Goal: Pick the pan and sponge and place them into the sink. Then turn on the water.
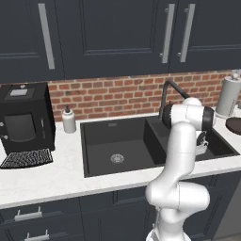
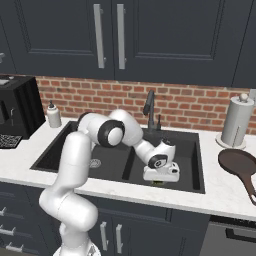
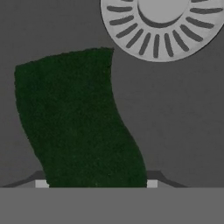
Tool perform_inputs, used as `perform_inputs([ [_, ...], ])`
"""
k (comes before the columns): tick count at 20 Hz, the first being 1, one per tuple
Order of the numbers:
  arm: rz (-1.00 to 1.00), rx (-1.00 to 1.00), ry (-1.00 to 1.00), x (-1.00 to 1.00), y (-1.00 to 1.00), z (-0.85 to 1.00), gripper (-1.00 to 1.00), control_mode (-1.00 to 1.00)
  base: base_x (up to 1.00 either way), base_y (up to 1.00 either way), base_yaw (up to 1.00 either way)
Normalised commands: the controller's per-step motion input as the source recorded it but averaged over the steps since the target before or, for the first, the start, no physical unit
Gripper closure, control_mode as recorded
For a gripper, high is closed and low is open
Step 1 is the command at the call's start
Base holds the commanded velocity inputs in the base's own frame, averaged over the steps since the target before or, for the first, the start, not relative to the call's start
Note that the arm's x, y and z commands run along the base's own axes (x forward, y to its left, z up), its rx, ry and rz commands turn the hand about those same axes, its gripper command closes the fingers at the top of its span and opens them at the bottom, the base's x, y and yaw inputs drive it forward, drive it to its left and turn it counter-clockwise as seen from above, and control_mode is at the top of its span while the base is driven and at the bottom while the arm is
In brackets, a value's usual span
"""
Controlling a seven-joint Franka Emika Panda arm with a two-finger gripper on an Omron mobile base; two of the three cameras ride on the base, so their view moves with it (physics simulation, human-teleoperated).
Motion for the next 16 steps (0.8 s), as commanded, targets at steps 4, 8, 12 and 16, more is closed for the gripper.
perform_inputs([
  [4, 0.0, 0.0, 0.0, 0.03, 0.0, -0.16, 1.0, -1.0, 0.0, 0.0, 0.0],
  [8, 0.0, 0.01, 0.0, 0.08, 0.0, -0.16, 1.0, -1.0, 0.0, 0.0, 0.0],
  [12, 0.0, 0.02, 0.0, 0.12, 0.0, -0.12, 1.0, -1.0, 0.0, 0.0, 0.0],
  [16, 0.0, 0.03, 0.0, 0.24, 0.0, -0.06, 1.0, -1.0, 0.0, 0.0, 0.0],
])
